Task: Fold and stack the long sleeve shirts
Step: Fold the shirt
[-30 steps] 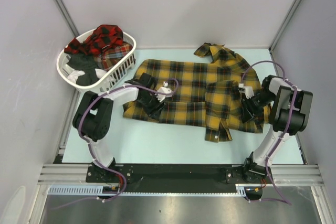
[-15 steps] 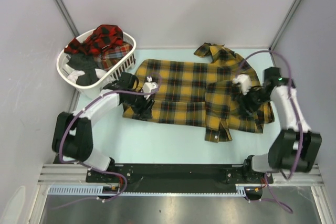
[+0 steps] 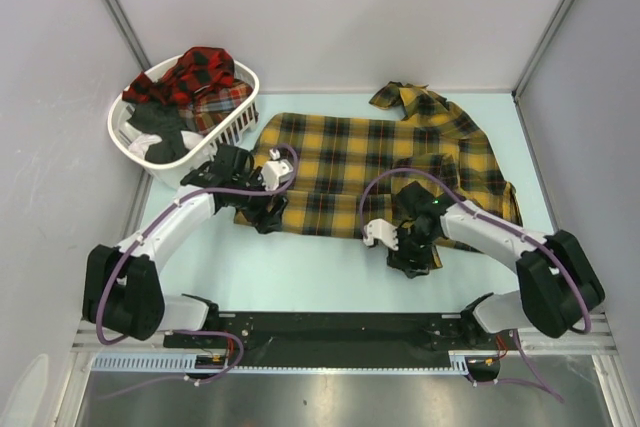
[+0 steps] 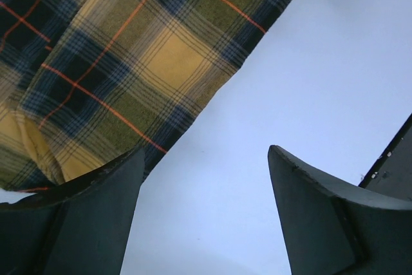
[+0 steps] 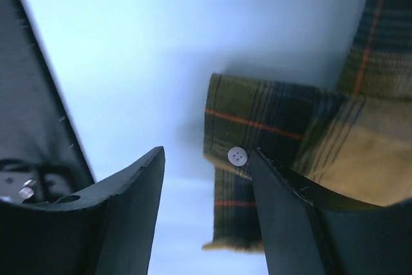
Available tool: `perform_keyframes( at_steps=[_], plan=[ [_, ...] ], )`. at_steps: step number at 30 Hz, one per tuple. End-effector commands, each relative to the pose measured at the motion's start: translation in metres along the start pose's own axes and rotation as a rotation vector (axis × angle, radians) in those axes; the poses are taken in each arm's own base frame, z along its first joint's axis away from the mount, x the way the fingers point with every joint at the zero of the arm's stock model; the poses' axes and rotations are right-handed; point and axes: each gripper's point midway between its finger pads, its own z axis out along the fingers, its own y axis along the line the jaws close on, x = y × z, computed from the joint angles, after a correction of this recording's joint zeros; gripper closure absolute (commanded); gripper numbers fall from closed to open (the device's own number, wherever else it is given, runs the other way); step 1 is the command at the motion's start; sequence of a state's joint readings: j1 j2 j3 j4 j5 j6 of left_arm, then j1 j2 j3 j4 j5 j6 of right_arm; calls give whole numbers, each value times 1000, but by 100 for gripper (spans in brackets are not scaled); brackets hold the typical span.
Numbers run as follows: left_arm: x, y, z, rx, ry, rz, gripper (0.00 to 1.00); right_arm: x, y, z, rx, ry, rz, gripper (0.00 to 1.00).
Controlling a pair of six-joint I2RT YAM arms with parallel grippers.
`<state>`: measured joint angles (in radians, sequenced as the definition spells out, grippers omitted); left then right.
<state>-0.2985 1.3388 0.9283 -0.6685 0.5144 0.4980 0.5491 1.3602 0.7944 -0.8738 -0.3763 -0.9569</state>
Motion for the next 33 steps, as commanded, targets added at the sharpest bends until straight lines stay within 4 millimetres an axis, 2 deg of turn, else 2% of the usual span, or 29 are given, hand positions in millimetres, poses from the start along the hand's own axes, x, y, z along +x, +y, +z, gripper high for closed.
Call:
perform_keyframes(
  at_steps=[1,5,6,8,9,10,12,13,15,16,18,19,20,22,23,25,27,28,30,31,33],
  plan=[
    [3,10,-12,-60,-9,0,17,-5,-30,21,132,44,-7,39],
    [6,18,-17,-100,-5,-1,16,2,-35,43,172,114,-32,46],
    [6,21,-19,-110,-5,2,16,6,-35,45,178,136,-27,57],
    [4,27,-23,-133,-6,-1,16,7,-31,48,171,152,-3,71],
    [3,28,-25,-137,-8,6,16,1,-31,46,165,136,8,91],
    [3,31,-27,-143,-12,-2,16,-3,-29,43,154,124,25,100],
    [0,34,-31,-148,-22,-7,16,-18,-22,29,127,67,63,100],
    [-1,37,-34,-156,-28,-17,16,-38,-30,14,148,7,66,100],
    [-4,38,-38,-156,-41,-32,16,-59,-27,-11,126,-102,130,100],
    [-5,40,-39,-160,-47,-37,16,-80,-37,-31,151,-172,143,100],
    [-8,40,-43,-165,-63,-48,16,-99,-36,-49,114,-267,201,100],
    [-8,42,-44,-170,-70,-55,16,-103,-43,-59,127,-303,237,100],
    [-9,43,-46,-178,-77,-69,16,-116,-52,-73,150,-353,243,100],
    [-11,48,-51,-195,-93,-93,16,-129,-58,-84,135,-413,308,100],
    [-11,50,-53,-201,-99,-116,16,-144,-65,-95,146,-471,312,100],
    [-12,59,-61,-224,-123,-161,13,-158,-70,-101,128,-525,373,100],
    [-13,66,-69,-223,-162,-241,11,-182,-81,-113,144,-606,371,100],
    [-14,71,-69,-215,-169,-265,11,-190,-84,-109,120,-620,420,100],
    [-8,80,-75,-221,-181,-350,11,-215,-97,-120,132,-690,425,100],
    [-11,81,-77,-205,-198,-364,11,-222,-102,-115,114,-700,465,100],
    [-8,87,-80,-206,-206,-413,10,-244,-114,-121,129,-755,467,100]
  ],
)
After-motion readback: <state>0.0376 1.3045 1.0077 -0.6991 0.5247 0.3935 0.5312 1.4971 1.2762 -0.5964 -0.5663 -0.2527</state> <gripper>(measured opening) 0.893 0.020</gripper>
